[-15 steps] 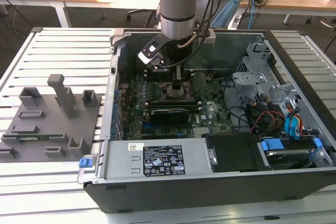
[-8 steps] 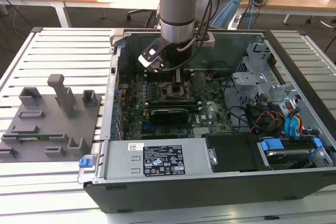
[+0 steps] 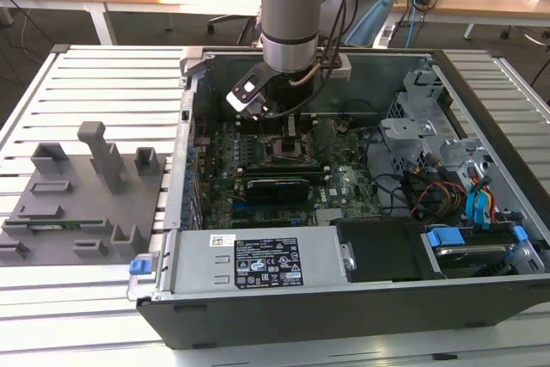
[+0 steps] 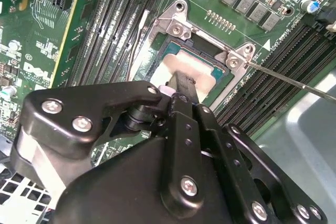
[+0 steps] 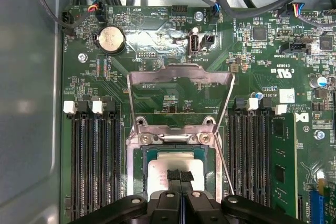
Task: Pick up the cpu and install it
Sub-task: 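Place the cpu into insertion slot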
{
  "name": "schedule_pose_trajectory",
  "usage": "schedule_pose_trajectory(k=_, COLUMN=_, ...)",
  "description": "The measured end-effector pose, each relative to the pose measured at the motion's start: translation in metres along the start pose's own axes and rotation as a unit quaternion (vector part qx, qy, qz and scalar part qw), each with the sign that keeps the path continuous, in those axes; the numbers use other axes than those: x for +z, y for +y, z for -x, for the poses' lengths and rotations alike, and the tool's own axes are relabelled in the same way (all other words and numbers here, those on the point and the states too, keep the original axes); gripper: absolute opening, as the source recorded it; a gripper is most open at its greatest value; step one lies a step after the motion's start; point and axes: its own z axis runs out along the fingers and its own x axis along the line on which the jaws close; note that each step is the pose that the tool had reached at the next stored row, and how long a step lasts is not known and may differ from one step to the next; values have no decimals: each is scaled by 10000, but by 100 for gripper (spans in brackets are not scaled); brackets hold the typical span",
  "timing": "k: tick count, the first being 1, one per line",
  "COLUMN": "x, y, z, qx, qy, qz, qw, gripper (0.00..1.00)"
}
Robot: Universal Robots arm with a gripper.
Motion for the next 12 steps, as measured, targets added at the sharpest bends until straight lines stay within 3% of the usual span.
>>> schedule_pose_trajectory(k=2, x=-20, y=3, z=-3, qx=1, qy=11, qz=7, qw=10000, gripper=11)
schedule_pose_trajectory(k=5, x=-142, y=10, z=2, qx=0, qy=1, qz=1, qw=10000, gripper=11)
schedule_pose_trajectory(k=10, x=-445, y=30, z=8, qx=0, qy=-7, qz=6, qw=10000, gripper=11)
schedule_pose_trajectory(k=12, x=-445, y=30, z=8, qx=-1, qy=-6, qz=7, qw=10000, gripper=11)
